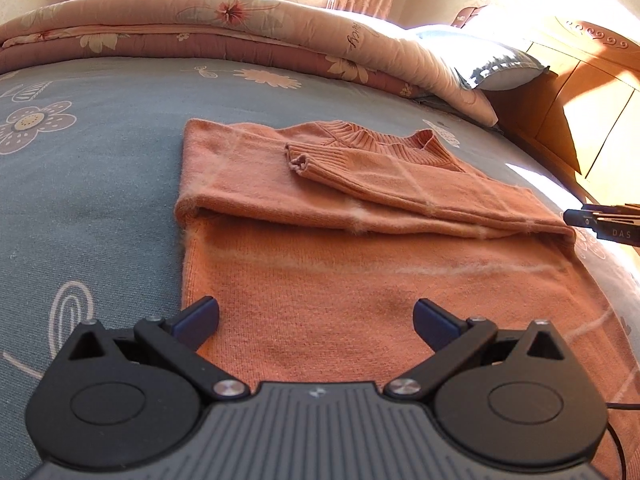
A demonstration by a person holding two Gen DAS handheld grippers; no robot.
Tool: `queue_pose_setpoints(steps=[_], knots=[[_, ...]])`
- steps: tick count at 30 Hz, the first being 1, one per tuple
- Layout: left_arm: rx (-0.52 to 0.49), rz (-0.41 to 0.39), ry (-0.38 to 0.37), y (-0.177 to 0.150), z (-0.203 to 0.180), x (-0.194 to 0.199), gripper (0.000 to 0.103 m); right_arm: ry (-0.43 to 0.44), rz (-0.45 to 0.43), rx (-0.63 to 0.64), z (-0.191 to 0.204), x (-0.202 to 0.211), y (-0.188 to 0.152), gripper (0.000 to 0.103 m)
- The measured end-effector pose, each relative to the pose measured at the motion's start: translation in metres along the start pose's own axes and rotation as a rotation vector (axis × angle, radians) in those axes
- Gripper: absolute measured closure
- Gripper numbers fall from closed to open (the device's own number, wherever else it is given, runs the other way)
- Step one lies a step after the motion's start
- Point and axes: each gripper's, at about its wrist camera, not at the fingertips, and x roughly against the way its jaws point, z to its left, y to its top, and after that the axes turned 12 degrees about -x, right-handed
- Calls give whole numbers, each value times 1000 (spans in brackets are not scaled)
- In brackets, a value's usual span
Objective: Fold clothes
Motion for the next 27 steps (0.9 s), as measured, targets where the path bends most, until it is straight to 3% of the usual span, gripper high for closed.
queue_pose_setpoints(steps=[10,18,21,27], knots=[[-27,-1,5,0,-2,0,1,292,-51,341,165,-40,19,53],[20,1,-25,1,5,1,1,243,-88,555,220,-58,-4,56],[25,1,-28,2,6,1,1,257,-77,545,220,-57,-3,93],[6,6,-18,1,3,0,1,267,-105,500,217,-46,2,95]])
